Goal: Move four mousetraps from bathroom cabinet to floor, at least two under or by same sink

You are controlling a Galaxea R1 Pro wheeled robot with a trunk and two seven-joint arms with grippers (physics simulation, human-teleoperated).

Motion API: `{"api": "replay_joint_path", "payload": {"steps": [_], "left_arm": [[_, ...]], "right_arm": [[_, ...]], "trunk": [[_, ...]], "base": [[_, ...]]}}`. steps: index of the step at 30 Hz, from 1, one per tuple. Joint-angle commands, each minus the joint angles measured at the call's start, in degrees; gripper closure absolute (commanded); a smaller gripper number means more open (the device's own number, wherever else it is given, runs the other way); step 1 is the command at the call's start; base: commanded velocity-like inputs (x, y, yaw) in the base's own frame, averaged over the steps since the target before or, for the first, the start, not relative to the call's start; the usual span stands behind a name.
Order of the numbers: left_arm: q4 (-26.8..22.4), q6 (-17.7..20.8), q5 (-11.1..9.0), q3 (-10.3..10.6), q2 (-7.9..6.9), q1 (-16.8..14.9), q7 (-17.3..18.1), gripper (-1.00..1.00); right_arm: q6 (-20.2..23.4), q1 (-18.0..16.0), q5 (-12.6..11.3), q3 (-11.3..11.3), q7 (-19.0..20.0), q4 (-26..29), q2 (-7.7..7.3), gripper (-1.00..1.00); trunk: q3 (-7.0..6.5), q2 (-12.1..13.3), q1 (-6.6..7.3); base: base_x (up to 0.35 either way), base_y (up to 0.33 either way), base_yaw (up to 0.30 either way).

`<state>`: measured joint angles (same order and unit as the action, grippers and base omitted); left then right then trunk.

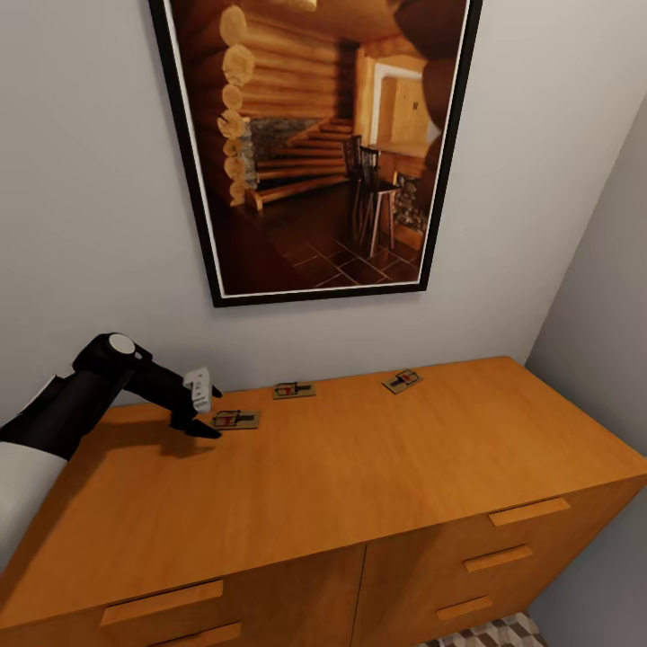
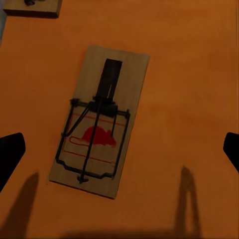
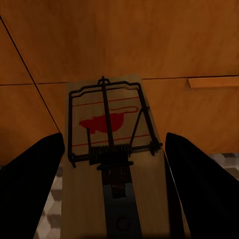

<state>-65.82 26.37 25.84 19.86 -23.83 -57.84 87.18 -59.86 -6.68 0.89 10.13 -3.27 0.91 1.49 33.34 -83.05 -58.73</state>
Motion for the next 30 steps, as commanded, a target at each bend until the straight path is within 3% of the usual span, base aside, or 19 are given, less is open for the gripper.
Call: {"api": "replay_joint_path", "payload": {"steps": [1, 25, 30], "left_arm": [[0.15, 0.45, 0.26, 0.09, 0.18, -0.05, 0.28, -1.0], [2.76, -0.07, 0.25, 0.18, 0.63, -0.04, -1.32, -1.0], [3.14, -1.61, 0.26, 0.16, 0.63, -0.07, -1.38, -1.0]], "right_arm": [[-0.14, -0.02, 0.08, 0.28, -0.34, -0.04, 0.01, 1.0], [-0.14, 0.0, 0.08, 0.27, -0.32, -0.04, 0.0, 1.0], [-0.14, -0.02, 0.08, 0.29, -0.31, -0.04, 0.01, 1.0]], "trunk": [[0.06, -0.03, 0.0], [0.06, -0.03, 0.0], [0.06, -0.03, 0.0]], "base": [[0.0, 0.0, 0.0], [0.0, 0.0, 0.0], [0.0, 0.0, 0.0]]}}
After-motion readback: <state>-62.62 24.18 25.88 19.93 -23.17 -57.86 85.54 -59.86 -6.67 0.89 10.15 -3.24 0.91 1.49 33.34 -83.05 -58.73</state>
